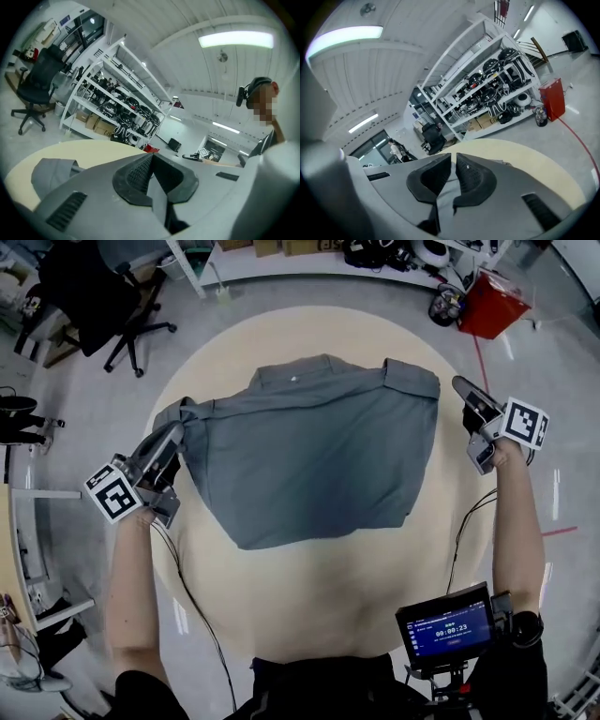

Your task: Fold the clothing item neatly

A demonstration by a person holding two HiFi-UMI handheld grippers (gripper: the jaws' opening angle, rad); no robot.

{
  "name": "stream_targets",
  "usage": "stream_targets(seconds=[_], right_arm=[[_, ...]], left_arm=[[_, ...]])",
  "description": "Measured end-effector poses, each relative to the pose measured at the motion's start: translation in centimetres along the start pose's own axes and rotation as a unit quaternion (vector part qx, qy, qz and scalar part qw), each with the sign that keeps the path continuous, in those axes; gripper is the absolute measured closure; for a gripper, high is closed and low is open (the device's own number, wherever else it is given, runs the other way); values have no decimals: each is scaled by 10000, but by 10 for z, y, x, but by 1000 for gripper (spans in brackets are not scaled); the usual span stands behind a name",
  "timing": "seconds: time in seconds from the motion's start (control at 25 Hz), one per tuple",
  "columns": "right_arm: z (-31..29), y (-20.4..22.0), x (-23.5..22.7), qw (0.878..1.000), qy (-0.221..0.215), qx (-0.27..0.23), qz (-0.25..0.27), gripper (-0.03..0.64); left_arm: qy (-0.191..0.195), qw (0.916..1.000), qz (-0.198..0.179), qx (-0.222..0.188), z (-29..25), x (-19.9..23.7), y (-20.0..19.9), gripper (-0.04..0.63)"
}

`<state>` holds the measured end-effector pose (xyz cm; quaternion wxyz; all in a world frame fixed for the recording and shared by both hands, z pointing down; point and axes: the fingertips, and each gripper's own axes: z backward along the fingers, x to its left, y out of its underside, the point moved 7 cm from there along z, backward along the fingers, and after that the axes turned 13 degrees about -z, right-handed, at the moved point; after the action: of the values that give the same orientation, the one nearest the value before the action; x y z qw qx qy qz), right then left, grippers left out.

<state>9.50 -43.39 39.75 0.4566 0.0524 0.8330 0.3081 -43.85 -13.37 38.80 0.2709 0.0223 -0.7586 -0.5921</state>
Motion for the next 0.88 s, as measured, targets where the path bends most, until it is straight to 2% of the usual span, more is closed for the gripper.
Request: stream_targets(seconds=[0.04, 0.12, 0.32, 0.48, 0.56, 0.68, 0.88], right_arm=[[1, 9, 13, 9994, -306, -49, 156, 592], [5, 23, 38, 9968, -637, -74, 482, 600], [37, 47, 102, 9889, -518, -260, 1370, 607], [65, 77, 152, 9803, -378, -508, 1873, 607], [82, 88, 176, 9768, -333, -709, 1994, 607], [109, 102, 213, 9719, -289, -906, 2154, 607], [162, 159, 268, 9629, -193, -1150, 2435, 607]], left_arm=[[-72, 9999, -56, -98, 1, -9, 1, 594], [-224, 9992, -193, -267, 4, -29, -3, 594], [-595, 9956, -543, -480, 24, -92, -26, 595], [-979, 9868, -1237, -376, 59, -134, -38, 595], [-1104, 9832, -1385, -435, 74, -154, -43, 595], [-991, 9786, -1658, -712, 94, -188, -51, 595], [-890, 9714, -2085, -701, 144, -245, -48, 595]])
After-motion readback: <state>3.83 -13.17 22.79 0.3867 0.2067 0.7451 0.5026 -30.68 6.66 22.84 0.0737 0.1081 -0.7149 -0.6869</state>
